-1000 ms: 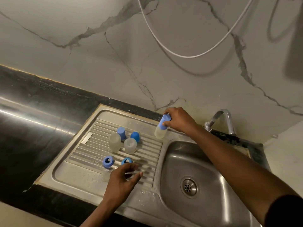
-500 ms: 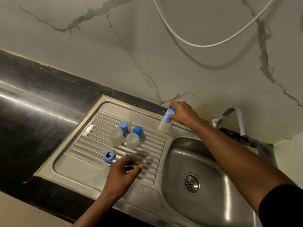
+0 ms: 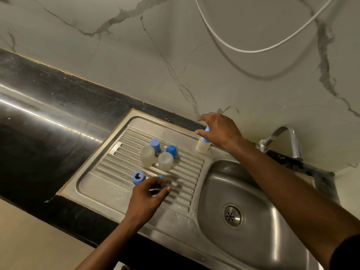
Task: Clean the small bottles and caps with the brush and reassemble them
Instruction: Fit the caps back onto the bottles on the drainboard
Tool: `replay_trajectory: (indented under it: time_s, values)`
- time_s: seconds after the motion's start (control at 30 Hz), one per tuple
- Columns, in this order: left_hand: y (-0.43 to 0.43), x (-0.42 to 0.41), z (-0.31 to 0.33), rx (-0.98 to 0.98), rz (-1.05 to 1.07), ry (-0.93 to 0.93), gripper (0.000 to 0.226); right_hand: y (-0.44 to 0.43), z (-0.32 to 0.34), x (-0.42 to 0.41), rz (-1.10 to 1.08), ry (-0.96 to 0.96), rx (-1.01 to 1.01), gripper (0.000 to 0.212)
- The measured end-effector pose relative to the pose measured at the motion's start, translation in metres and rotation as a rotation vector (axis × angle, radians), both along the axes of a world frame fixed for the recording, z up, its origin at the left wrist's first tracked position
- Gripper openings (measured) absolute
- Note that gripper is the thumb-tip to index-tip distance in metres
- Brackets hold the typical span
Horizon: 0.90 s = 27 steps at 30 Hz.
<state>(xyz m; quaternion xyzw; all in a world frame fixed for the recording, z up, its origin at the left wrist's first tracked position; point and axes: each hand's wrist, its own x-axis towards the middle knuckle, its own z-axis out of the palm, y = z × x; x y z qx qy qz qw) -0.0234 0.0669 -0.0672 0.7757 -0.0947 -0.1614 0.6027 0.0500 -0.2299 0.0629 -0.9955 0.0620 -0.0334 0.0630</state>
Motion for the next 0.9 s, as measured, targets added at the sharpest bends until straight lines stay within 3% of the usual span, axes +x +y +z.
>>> replay_trajectory:
  time_s: [0.3,0.63,0.9]
  values:
    - [0.021,-0.001,0.006,-0.016,0.061,-0.012,0.007,0.079,-0.032,-0.003,0.127,0.117,0.200,0.056]
    - [0.054,-0.007,0.006,0.024,0.127,-0.012,0.013,0.117,-0.080,-0.005,0.152,0.239,0.157,0.051]
    - [0.054,-0.010,0.004,0.058,0.125,-0.001,0.010,0.108,-0.045,-0.034,0.092,0.152,0.326,0.057]
